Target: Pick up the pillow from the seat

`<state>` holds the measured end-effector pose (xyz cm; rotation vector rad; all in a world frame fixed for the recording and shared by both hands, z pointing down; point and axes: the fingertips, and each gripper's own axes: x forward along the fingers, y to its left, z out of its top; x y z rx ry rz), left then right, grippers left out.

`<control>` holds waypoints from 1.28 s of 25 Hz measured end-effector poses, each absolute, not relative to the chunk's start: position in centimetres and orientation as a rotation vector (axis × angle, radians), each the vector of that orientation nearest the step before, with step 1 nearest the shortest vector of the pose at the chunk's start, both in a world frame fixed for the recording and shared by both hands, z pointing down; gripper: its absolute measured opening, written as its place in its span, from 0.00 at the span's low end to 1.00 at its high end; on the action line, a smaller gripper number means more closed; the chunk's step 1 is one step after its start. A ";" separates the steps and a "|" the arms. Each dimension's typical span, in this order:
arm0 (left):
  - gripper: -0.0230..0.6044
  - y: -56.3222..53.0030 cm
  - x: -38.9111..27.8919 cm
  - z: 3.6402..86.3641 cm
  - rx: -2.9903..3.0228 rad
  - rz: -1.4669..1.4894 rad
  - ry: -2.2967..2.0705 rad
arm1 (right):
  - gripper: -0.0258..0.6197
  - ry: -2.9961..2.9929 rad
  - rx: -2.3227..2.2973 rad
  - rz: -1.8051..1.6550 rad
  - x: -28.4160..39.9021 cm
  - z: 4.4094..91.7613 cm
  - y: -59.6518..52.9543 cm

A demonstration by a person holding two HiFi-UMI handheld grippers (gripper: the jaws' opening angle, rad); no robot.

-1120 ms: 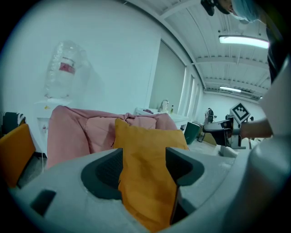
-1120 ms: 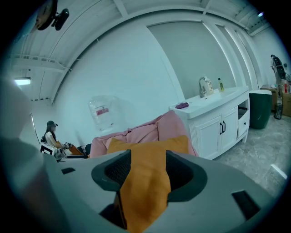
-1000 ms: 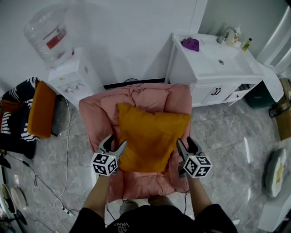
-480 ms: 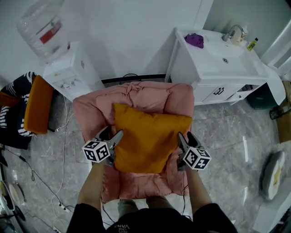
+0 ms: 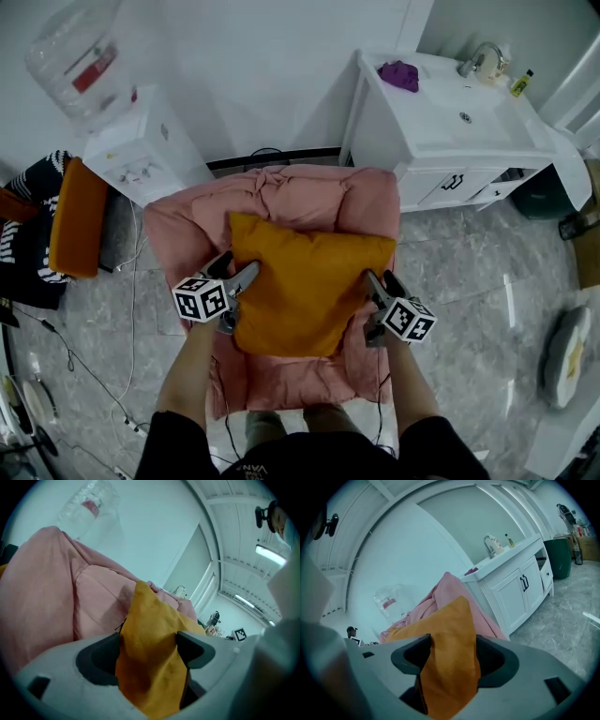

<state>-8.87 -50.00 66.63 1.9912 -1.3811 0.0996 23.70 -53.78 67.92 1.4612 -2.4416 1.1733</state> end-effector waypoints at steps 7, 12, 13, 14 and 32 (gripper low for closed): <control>0.63 -50.6 -8.0 67.3 1.966 0.050 -1.336 | 0.43 -2.531 1.394 1.326 22.6 69.1 -54.4; 0.51 -50.2 -7.7 67.3 1.961 0.032 -1.308 | 0.33 -2.560 1.369 1.372 22.0 68.8 -53.8; 0.48 -50.1 -7.6 67.3 1.961 0.028 -1.306 | 0.30 -2.560 1.372 1.370 21.8 68.8 -53.6; 0.45 -49.9 -7.6 67.3 1.961 0.024 -1.305 | 0.29 -2.557 1.377 1.366 21.7 68.8 -53.3; 0.23 -44.0 -7.1 66.4 1.999 0.054 -1.353 | 0.10 -2.460 1.514 1.197 21.2 67.6 -46.7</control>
